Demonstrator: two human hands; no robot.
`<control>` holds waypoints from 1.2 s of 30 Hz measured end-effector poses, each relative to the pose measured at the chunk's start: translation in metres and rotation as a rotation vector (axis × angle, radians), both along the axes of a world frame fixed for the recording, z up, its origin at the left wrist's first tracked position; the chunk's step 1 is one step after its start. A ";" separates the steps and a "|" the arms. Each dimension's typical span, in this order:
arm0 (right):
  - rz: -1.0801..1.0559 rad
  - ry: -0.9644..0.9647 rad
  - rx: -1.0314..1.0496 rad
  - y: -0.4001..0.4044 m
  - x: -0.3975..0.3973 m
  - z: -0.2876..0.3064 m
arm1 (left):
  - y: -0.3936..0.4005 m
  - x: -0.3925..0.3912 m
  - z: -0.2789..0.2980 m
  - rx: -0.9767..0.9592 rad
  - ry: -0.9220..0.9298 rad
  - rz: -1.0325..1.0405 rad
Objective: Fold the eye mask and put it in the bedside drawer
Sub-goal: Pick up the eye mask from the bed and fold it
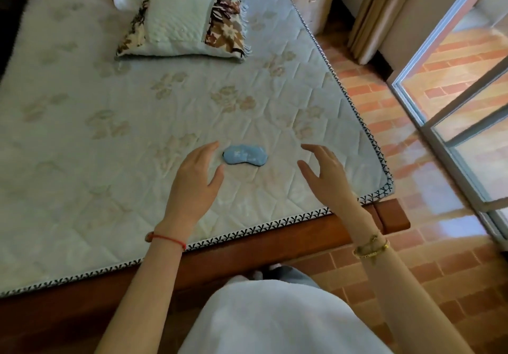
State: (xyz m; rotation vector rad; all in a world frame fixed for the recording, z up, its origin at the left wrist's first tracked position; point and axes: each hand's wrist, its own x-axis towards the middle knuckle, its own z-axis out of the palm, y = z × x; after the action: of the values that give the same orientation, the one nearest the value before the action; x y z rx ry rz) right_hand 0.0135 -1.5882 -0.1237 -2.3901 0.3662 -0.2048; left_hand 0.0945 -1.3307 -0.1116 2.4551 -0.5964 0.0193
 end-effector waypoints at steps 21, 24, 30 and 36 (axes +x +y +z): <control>0.013 0.349 0.096 -0.035 0.224 -0.273 | -0.074 0.173 -0.252 0.171 0.253 0.137; 0.016 0.384 0.092 -0.034 0.242 -0.315 | -0.081 0.187 -0.296 0.208 0.268 0.119; -0.060 0.412 0.000 -0.032 0.260 -0.372 | -0.086 0.200 -0.360 0.286 0.315 0.128; -0.118 0.375 -0.025 -0.028 0.263 -0.391 | -0.089 0.200 -0.385 0.276 0.344 0.170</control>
State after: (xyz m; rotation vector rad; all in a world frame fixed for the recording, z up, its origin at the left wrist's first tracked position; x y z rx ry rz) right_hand 0.2762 -1.6160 -0.5143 -2.4295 0.6814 0.1920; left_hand 0.2948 -1.4202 -0.4966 2.6808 -0.2515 -0.4351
